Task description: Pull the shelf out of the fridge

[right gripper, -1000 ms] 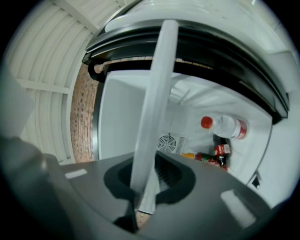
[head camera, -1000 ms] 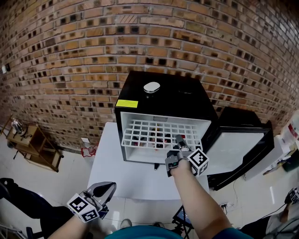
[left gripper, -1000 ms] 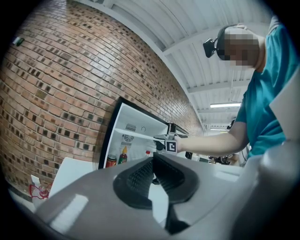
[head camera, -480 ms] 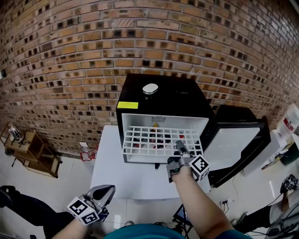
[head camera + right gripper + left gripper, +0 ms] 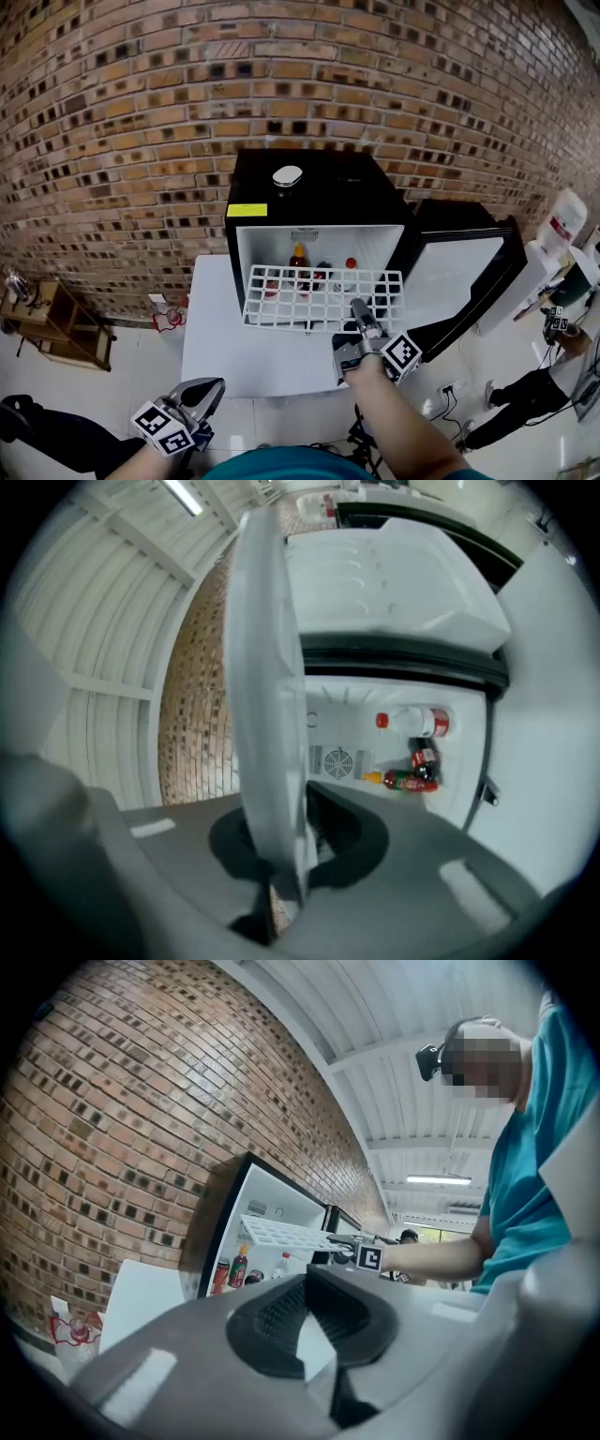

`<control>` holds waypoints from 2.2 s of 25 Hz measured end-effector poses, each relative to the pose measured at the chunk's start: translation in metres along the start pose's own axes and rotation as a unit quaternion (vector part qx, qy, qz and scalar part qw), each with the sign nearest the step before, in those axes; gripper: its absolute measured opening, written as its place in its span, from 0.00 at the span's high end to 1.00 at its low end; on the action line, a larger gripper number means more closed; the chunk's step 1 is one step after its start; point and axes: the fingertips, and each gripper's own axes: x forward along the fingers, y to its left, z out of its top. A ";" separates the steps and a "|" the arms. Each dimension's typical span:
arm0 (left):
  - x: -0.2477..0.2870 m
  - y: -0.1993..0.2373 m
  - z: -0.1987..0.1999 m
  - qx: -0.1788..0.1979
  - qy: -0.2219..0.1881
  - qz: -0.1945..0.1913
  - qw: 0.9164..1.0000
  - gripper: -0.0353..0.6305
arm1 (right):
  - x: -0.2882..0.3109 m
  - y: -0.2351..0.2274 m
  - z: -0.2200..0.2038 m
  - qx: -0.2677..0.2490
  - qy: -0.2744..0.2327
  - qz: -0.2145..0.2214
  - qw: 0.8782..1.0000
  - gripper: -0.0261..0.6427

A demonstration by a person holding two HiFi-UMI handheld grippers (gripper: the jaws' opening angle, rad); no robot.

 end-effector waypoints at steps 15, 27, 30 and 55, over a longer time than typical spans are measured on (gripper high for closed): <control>0.046 -0.132 -0.031 0.016 -0.023 0.042 0.999 0.95 | -0.112 0.015 0.071 0.026 0.073 0.029 0.997 0.92; 0.003 -0.197 -0.046 0.021 -0.026 0.059 0.998 0.95 | -0.203 0.018 0.065 0.031 0.100 0.031 0.994 0.92; -0.027 -0.196 -0.047 0.020 -0.027 0.050 0.998 0.95 | -0.220 0.026 0.042 0.026 0.091 0.033 0.995 0.92; -0.107 -0.300 -0.085 0.019 -0.038 0.053 0.998 0.95 | -0.371 0.069 0.032 0.012 0.097 0.054 0.994 0.92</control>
